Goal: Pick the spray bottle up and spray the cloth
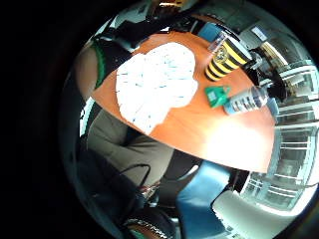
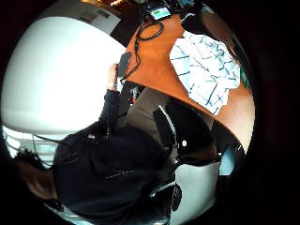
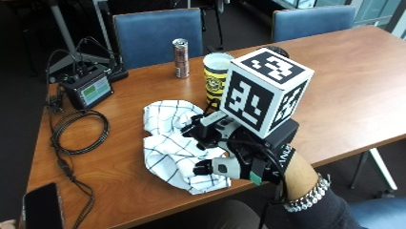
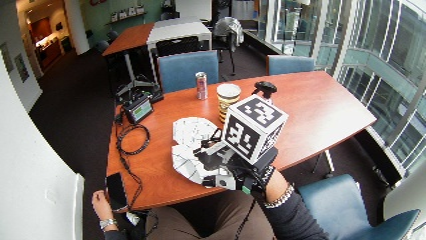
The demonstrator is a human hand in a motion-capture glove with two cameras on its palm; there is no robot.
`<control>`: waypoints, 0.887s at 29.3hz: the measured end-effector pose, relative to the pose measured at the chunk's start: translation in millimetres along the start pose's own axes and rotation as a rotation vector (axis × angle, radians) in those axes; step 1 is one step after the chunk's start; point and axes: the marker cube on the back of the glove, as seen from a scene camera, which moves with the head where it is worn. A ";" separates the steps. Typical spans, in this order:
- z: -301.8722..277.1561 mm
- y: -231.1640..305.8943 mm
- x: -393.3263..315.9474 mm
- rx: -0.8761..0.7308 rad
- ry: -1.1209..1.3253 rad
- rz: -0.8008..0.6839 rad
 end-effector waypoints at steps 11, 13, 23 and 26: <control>-18.1 -29.6 56.5 0.049 0.009 0.077; -23.8 -34.2 70.8 0.073 0.016 0.103; -47.5 -56.9 134.9 0.134 0.073 0.207; -50.9 -61.7 155.1 0.149 0.093 0.250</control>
